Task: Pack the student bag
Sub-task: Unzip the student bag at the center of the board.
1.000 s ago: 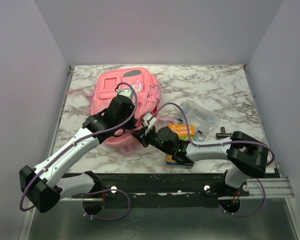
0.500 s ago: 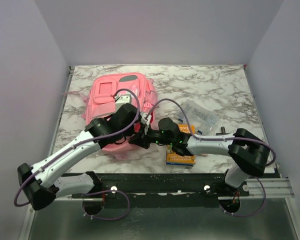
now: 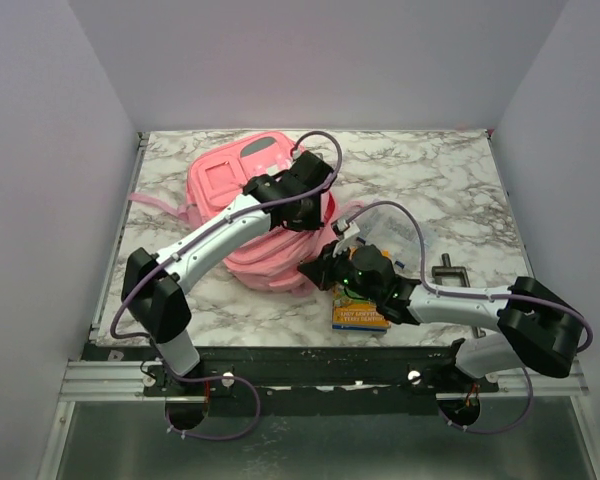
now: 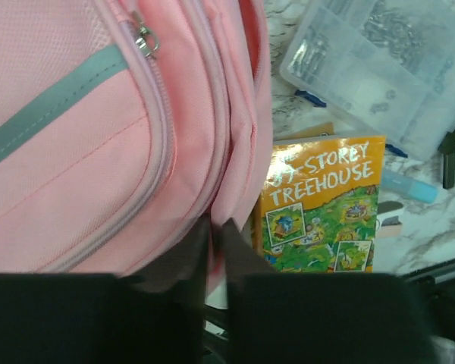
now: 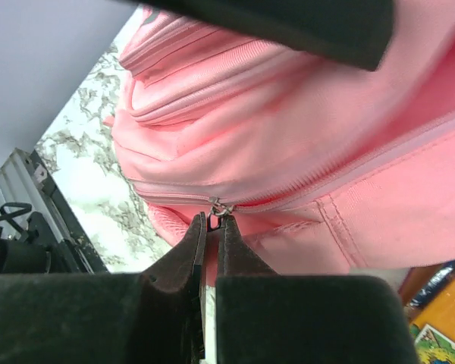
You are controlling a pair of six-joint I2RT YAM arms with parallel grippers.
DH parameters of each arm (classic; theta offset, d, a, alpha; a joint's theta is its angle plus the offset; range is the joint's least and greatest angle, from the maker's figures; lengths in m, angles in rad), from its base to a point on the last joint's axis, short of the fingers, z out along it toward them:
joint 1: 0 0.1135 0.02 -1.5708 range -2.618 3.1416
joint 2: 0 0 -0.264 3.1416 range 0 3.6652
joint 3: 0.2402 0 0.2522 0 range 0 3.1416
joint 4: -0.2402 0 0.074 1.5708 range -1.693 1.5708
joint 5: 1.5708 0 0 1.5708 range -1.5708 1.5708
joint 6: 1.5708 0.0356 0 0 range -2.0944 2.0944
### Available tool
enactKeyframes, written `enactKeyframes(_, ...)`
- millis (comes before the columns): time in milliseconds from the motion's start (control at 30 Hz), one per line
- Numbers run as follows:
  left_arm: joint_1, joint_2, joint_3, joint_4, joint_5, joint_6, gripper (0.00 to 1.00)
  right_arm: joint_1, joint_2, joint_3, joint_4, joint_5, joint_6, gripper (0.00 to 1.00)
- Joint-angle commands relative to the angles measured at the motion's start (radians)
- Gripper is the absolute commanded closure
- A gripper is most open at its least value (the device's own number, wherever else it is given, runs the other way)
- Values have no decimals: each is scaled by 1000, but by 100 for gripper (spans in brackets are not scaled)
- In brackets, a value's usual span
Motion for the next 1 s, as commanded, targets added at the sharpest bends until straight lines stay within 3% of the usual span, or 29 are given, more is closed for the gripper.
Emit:
enactKeyframes(0,70,-69,-4,113,198,167,61,-38,-3,-30,-74,-24,6,100)
enactKeyframes(100,91,-176,-95,109,166,273,27,-81,-9,-32,-75,-51,7,100)
enactKeyframes(167,102,-226,-136,84,99,320,19,-107,2,-45,-53,-57,8,99)
enactKeyframes(300,140,-304,-226,38,110,258,18,-172,62,-8,-85,-198,93,99)
enactKeyframes(467,149,-556,-607,282,187,92,14,-162,135,31,-119,-436,231,100)
enactKeyframes(567,198,-649,-767,366,175,-26,9,-141,137,38,-176,-460,279,92)
enactKeyframes(667,218,-657,-903,514,197,-71,11,-138,107,23,-235,-384,287,86)
enactKeyframes(767,225,-619,-946,642,259,-113,15,-127,156,75,-307,-397,296,83)
enactKeyframes(967,225,-557,-962,743,305,-113,18,-66,211,59,-156,-434,413,80)
